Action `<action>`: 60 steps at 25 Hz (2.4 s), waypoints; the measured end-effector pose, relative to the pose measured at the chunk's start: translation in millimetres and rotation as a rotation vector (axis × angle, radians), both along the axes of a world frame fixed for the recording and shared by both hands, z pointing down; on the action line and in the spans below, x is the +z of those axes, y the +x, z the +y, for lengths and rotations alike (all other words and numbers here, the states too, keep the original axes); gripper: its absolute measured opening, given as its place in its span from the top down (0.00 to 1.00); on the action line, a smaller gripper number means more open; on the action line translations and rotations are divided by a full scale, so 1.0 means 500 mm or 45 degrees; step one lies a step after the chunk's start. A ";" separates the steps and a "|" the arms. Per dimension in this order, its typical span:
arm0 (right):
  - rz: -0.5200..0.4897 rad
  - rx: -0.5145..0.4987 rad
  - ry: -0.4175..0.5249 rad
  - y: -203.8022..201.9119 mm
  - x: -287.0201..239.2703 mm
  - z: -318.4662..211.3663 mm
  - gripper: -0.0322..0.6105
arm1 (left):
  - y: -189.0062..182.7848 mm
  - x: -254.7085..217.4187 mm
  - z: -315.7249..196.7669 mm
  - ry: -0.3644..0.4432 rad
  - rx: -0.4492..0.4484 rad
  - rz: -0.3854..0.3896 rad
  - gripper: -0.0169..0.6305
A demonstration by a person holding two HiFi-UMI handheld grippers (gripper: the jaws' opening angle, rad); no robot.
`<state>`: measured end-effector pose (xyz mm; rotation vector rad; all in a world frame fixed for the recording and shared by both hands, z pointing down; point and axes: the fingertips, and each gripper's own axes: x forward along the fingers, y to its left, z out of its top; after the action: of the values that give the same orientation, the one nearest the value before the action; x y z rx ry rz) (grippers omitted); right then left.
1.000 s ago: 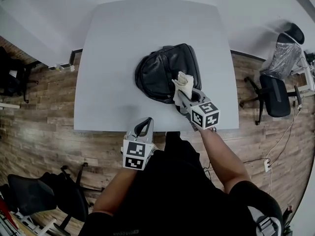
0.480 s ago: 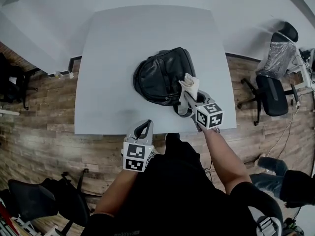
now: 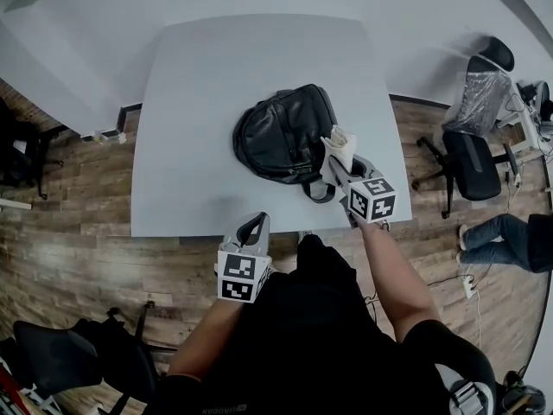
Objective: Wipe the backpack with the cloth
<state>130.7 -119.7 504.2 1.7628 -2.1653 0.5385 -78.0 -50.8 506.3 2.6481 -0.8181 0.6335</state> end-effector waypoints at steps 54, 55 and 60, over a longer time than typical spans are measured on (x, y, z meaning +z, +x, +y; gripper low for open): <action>0.082 -0.462 0.019 0.304 0.083 -0.289 0.80 | 0.383 0.018 0.006 -0.068 -0.343 -0.196 0.96; 0.093 -0.468 0.017 0.307 0.091 -0.302 0.80 | 0.386 0.024 0.012 -0.081 -0.346 -0.202 0.96; 0.102 -0.439 0.006 0.318 0.136 -0.369 0.80 | 0.372 0.055 0.029 -0.143 -0.376 -0.240 0.96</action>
<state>289.6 -304.2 572.3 1.3429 -2.3420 0.3690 107.9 -36.3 533.8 2.3296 -1.1630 0.8282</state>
